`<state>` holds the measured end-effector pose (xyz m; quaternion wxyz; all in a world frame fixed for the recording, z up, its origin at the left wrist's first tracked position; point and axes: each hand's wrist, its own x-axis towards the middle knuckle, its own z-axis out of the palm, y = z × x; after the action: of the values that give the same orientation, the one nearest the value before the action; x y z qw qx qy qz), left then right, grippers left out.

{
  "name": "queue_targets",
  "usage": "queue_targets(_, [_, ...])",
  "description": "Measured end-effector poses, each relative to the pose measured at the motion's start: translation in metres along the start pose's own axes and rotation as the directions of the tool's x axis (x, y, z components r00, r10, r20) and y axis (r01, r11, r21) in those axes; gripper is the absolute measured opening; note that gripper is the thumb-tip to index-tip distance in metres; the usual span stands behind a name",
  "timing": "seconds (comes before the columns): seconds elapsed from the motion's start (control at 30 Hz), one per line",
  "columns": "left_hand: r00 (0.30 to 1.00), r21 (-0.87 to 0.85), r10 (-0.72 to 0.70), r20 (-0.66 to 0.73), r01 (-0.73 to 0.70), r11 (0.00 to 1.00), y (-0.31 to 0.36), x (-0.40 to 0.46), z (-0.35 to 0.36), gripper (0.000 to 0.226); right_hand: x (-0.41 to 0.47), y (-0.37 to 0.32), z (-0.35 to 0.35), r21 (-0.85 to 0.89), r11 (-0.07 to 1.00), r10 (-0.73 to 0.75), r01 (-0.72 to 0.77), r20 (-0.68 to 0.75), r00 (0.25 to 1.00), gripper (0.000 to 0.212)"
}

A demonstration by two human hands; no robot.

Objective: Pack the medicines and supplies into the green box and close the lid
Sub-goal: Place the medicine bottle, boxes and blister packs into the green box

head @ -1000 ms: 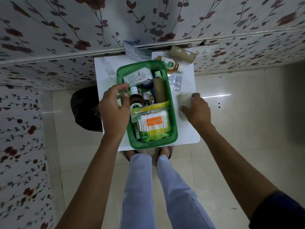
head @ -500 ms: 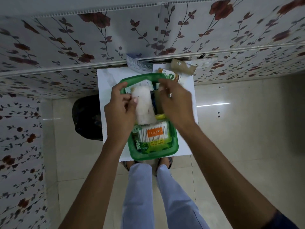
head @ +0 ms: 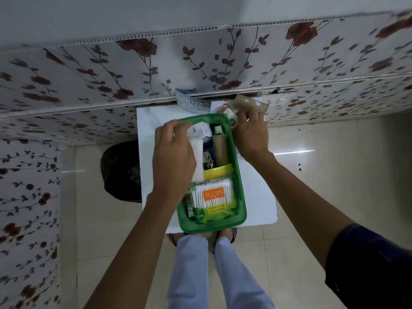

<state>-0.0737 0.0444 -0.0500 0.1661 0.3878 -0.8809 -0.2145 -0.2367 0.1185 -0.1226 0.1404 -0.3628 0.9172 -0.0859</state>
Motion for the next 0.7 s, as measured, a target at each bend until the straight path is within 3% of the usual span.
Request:
queue_targets(0.1, [0.998, -0.043, 0.059, 0.015, -0.058, 0.997, -0.009, 0.034, 0.001, 0.036, 0.007, 0.001, -0.002, 0.167, 0.983, 0.068, -0.079, 0.071, 0.995, 0.050])
queue_targets(0.17, [0.989, -0.021, 0.093, 0.116, -0.092, 0.996, -0.014, 0.061, 0.008, 0.045, 0.008, 0.002, -0.009, 0.208, 0.973, 0.077, -0.098, 0.107, 0.991, 0.053])
queue_targets(0.27, [0.947, 0.106, 0.138, 0.289, -0.175, 0.979, -0.014, 0.095, 0.018, 0.054, 0.001, 0.004, -0.031, 0.297, 0.945, 0.137, -0.139, 0.027, 0.990, 0.049])
queue_targets(0.37, [0.894, 0.244, 0.138, 0.427, -0.260, 0.934, -0.013, 0.118, 0.028, 0.041, -0.018, -0.003, -0.068, 0.507, 0.841, 0.237, -0.190, -0.029, 0.971, 0.044])
queue_targets(0.47, [0.842, 0.346, 0.094, 0.531, -0.316, 0.883, -0.012, 0.126, 0.036, 0.026, -0.047, -0.017, -0.100, 0.649, 0.725, 0.240, -0.231, 0.076, 0.968, 0.044])
queue_targets(0.6, [0.874, 0.452, -0.035, 0.485, -0.216, 0.865, -0.003, 0.126, 0.025, 0.017, -0.076, -0.040, -0.105, 0.649, 0.729, 0.159, -0.217, 0.147, 0.976, 0.041])
queue_targets(0.7, [0.952, 0.419, -0.048, 0.304, -0.088, 0.904, 0.001, 0.113, 0.002, 0.015, -0.083, -0.052, -0.085, 0.627, 0.754, 0.143, -0.194, 0.131, 0.981, 0.035])
